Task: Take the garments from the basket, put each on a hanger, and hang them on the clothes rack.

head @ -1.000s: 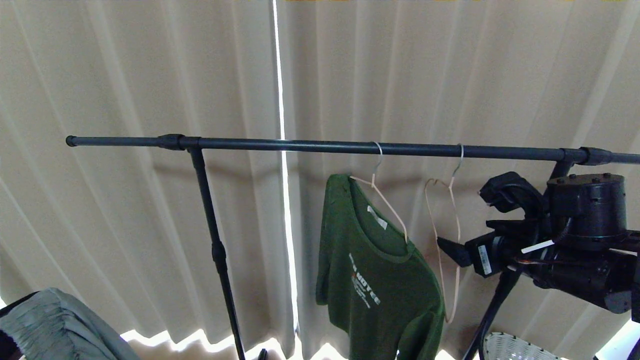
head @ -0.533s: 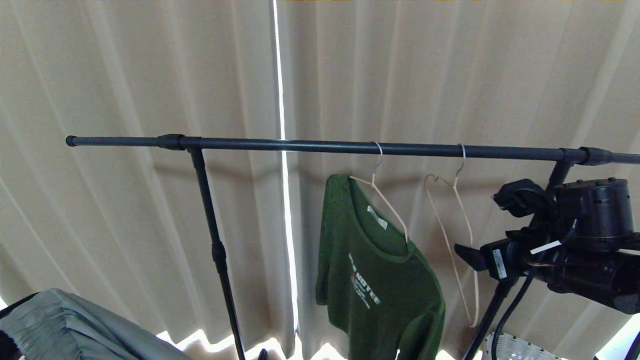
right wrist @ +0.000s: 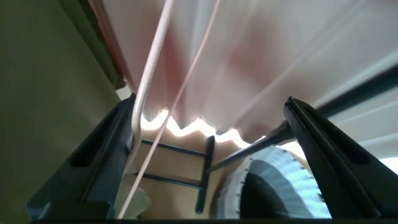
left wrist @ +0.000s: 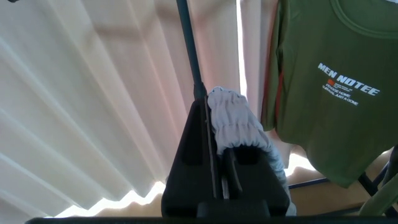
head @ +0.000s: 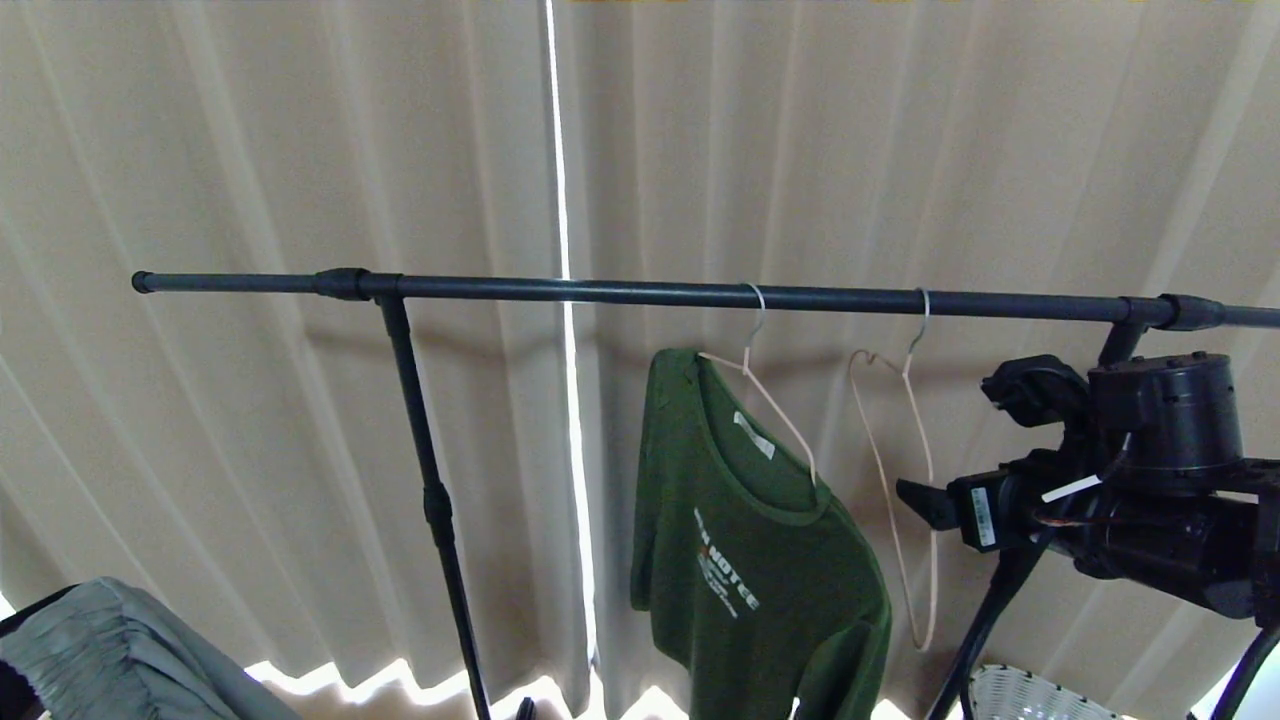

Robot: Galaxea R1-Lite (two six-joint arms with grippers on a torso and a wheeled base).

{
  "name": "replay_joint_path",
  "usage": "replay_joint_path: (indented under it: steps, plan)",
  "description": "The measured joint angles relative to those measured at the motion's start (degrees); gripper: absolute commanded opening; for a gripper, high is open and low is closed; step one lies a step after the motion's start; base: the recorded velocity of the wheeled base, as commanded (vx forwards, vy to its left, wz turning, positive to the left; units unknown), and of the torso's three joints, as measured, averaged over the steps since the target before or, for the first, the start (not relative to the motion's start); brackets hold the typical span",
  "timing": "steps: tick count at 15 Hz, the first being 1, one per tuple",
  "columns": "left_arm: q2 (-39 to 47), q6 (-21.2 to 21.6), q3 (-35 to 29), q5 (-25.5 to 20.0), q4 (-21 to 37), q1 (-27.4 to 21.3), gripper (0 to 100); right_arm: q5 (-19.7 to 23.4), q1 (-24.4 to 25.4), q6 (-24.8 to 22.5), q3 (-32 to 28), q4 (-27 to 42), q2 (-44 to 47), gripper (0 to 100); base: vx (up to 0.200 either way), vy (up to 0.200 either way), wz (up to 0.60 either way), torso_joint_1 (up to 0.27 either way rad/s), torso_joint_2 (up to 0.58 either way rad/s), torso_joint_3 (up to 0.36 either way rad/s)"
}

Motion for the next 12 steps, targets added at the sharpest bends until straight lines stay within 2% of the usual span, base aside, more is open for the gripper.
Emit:
replay_joint_path:
  steps: [2,12]
  plan:
    - [0.0,-0.02,0.0,0.0,0.02,0.0,0,-0.02,1.35,1.83,-0.95,0.11,1.29,100,0.0,0.0,0.0,0.0,0.0,0.0]
    - [-0.06,-0.06,0.11,-0.02,0.09,0.0,0,-0.02,2.21,2.11,-1.77,0.06,3.05,100,0.0,0.0,0.0,0.0,0.0,0.0]
